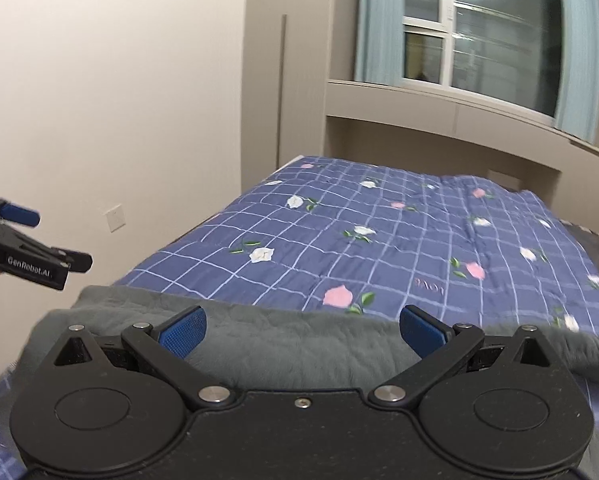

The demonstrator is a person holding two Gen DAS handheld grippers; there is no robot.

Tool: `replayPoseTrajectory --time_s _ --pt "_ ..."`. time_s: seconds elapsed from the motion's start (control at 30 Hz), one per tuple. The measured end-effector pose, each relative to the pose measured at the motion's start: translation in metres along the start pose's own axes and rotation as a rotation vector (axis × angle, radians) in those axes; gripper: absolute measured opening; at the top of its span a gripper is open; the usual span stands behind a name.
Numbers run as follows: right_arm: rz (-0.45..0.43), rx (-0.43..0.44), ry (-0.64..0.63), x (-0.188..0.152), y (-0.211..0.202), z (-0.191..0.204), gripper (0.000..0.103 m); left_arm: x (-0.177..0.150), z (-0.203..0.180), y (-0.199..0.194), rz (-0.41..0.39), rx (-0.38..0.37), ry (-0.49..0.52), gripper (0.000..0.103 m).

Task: Fold towel
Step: 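Move both open tools down to the grey pants' waistband edge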

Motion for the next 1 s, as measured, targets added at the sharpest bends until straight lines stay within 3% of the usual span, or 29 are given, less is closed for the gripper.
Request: replayPoseTrajectory --time_s 0.4,0.57,0.7,1.0 --pt "0.094 0.193 -0.192 0.002 0.091 -0.008 0.103 0.013 0.005 0.06 0.057 -0.031 0.041 0.103" --pt "0.164 0.189 -0.25 0.005 0.133 -0.007 0.103 0.017 0.006 0.082 0.07 -0.12 0.029 0.103" --pt "0.218 0.172 -0.281 0.007 0.167 -0.008 0.103 0.019 0.006 0.098 0.073 -0.265 0.052 0.103" --pt "0.172 0.13 -0.387 0.012 0.196 0.002 0.103 0.021 0.018 0.124 0.087 -0.384 0.083 0.103"
Point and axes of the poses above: each gripper's, at about its wrist camera, not at the fingertips, and y roughly the way its jaws point, z to its left, x to its top, the point moved 5 cm from there along y, roughly the way its jaws point, and after that the axes turned 14 degrees about -x, right-handed, at the moved point
